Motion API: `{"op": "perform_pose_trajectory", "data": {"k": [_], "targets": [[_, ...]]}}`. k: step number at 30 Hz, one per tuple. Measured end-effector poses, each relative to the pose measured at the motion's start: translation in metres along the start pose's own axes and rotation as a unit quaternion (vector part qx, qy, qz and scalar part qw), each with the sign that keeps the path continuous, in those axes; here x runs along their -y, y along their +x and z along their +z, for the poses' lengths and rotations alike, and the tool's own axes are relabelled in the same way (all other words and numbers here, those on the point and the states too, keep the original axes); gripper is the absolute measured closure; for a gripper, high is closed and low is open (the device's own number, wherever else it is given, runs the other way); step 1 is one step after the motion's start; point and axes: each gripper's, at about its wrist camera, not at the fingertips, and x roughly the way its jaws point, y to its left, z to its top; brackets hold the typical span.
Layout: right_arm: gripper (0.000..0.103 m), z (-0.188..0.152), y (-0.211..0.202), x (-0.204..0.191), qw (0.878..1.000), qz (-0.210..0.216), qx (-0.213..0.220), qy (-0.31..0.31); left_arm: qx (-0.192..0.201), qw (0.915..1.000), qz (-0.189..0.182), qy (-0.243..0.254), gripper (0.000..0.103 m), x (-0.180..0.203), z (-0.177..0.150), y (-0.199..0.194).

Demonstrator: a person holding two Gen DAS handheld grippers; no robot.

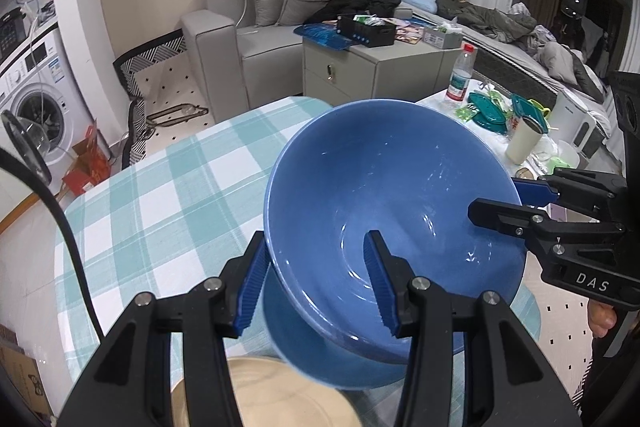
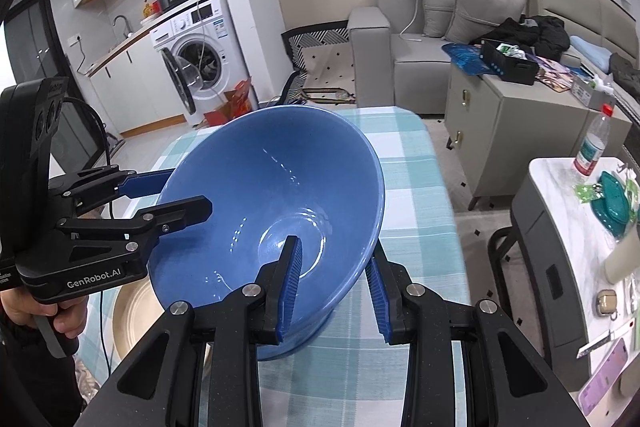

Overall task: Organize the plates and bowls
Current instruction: 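Lower the blue bowl into the bowl stack and open both grippers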

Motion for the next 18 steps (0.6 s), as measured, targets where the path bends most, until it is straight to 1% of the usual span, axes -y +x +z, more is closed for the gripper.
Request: {"op": "perform_pose_trajectory", "data": {"k": [8,18], "targets": [[0.070,-0.001,0.016,-0.017,1.000,0.010,-0.015,-0.012,-0.009,0.9998,0.005,-0.016,0.055,-0.016,-0.012,0.002],[0.070,-0.008,0.027,-0.021,0.999,0.010,-0.032,-0.017,-0.022,0.9996,0.006,-0.019,0.055,-0.019,-0.023,0.009]]}}
